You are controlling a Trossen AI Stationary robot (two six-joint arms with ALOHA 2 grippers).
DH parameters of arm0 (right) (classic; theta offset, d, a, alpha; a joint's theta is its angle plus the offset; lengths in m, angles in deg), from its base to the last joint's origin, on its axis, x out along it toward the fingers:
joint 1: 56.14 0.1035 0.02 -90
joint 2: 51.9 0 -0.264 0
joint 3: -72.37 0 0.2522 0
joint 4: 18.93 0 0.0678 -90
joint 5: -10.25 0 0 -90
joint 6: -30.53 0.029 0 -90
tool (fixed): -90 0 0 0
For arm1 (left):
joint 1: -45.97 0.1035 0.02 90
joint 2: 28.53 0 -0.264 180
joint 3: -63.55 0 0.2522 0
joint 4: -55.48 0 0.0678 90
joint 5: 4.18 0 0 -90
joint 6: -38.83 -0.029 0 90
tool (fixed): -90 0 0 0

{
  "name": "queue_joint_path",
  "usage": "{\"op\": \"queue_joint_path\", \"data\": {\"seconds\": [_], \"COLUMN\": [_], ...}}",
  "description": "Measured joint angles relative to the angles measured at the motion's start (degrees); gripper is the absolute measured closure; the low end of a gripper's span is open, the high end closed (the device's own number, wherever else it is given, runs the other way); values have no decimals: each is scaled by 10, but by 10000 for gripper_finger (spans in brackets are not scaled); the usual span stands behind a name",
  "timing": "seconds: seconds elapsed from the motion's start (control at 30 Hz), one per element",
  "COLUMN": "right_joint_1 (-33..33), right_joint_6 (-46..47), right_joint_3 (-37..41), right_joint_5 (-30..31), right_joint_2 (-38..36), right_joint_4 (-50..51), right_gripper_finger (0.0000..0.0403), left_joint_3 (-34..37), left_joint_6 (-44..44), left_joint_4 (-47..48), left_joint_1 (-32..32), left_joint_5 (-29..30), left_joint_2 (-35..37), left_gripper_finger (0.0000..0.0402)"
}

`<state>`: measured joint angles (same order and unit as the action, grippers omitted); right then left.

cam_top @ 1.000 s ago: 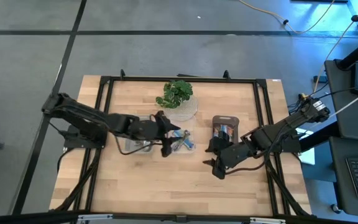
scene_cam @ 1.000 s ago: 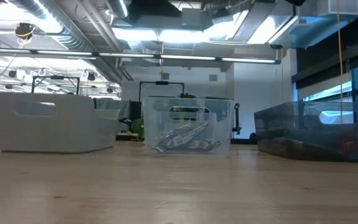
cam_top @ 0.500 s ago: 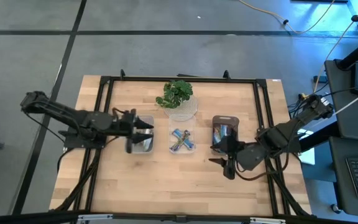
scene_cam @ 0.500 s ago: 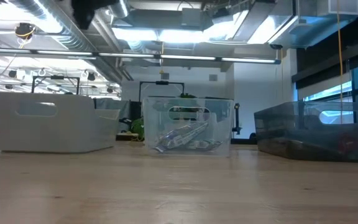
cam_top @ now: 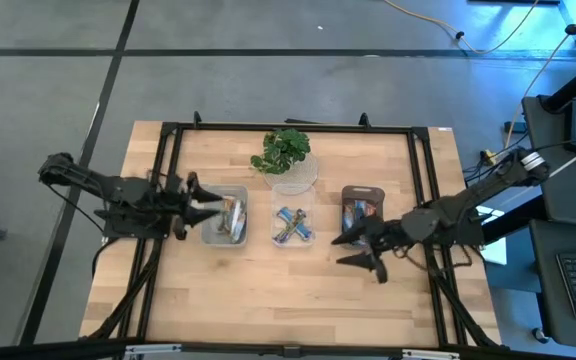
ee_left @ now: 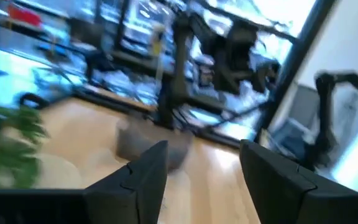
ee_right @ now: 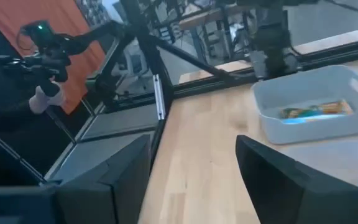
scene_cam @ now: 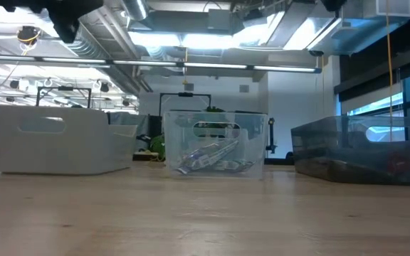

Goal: Pick and place Granola Bars by type
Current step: Return to Home Position

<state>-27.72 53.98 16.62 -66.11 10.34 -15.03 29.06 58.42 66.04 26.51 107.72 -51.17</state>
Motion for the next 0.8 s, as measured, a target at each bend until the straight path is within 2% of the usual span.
{"op": "queue_joint_path", "data": {"seconds": [0.07, 0.3, 0.6, 0.8], "right_joint_1": [0, 2, 2, 2], "right_joint_6": [2, -7, -54, -60], "right_joint_3": [35, 143, 243, 310], "right_joint_5": [14, 46, 44, 43], "right_joint_2": [-40, -182, -347, -444], "right_joint_4": [-4, -29, -20, -20], "right_gripper_finger": [164, 164, 164, 164], "left_joint_3": [0, 7, 128, 176], "left_joint_6": [-4, -9, -9, -4], "left_joint_4": [21, 50, -47, -51], "left_joint_1": [1, 0, 1, 1], "left_joint_5": [20, 23, 22, 22], "left_joint_2": [33, 101, 174, 226], "left_gripper_finger": [210, 210, 210, 210]}}
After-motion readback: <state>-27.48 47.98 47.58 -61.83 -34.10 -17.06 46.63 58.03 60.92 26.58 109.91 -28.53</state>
